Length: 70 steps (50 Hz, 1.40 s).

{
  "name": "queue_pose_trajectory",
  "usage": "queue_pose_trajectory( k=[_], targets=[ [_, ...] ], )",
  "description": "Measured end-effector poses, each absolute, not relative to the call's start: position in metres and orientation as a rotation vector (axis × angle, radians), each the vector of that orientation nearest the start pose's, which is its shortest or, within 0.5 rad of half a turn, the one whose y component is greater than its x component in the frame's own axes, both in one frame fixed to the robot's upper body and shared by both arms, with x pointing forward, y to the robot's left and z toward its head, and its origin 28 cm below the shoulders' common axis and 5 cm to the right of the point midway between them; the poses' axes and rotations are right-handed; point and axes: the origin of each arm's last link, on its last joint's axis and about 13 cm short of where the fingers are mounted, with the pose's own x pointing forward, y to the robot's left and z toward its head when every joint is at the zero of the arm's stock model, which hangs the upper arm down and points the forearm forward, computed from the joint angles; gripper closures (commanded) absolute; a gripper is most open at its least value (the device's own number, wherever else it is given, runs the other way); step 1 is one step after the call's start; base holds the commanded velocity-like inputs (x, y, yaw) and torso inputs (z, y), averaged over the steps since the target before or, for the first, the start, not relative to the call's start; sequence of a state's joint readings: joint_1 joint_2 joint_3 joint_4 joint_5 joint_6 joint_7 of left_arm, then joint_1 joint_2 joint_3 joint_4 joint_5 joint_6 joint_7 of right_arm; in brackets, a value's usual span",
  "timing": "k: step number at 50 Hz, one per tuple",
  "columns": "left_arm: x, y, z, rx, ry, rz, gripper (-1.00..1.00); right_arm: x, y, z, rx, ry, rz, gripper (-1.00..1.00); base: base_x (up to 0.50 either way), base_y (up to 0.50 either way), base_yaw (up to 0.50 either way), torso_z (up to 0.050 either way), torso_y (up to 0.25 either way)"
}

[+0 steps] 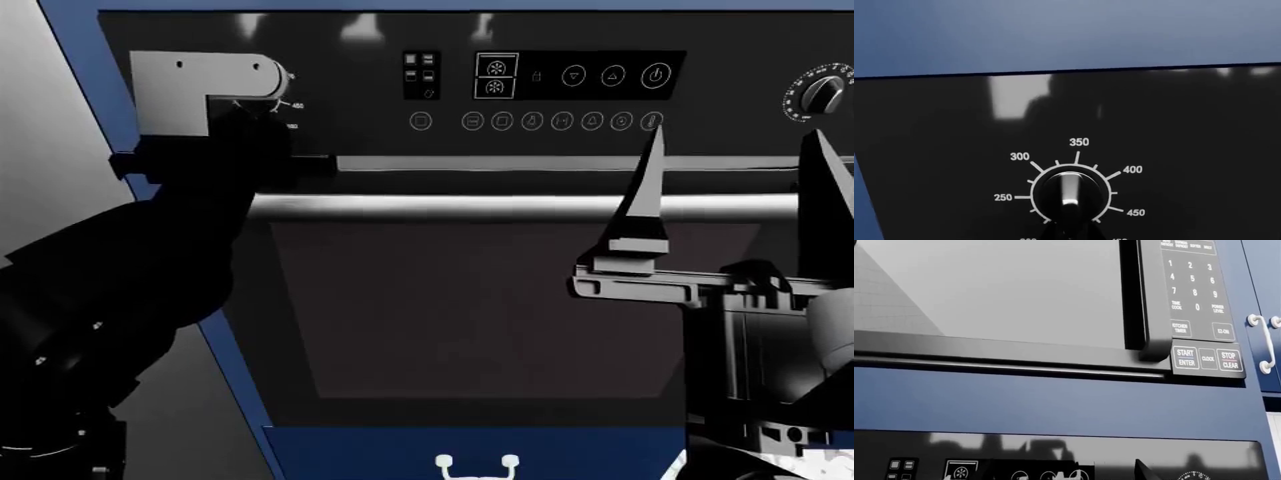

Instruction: Preheat the oven by turning the temperature knob.

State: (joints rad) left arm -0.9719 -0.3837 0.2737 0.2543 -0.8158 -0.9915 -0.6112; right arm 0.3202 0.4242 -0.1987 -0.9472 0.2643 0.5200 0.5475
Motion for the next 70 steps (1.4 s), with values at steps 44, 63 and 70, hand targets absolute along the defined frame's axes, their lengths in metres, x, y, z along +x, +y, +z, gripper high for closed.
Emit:
queue_pose_trajectory(
  k=[44,63,70],
  targets=[
    [0.309,0.211,0.25,0.291,-0.106,0.056,1.0,0.191,-0.102,0.212,-0.068,-0.655,-0.105,-1.0,0.02,0.0,-0.01,0.002,0.0],
    [0.31,0.214,0.249,0.427,-0.126,0.068,1.0,0.191,-0.102,0.212,-0.065,-0.653,-0.105,-1.0,0.02,0.0,-0.01,0.003,0.0],
    [0.31,0.216,0.248,0.484,-0.136,0.073,1.0,0.191,-0.102,0.212,-0.065,-0.652,-0.105,-1.0,0.02,0.0,-0.02,0.003,0.0]
  ],
)
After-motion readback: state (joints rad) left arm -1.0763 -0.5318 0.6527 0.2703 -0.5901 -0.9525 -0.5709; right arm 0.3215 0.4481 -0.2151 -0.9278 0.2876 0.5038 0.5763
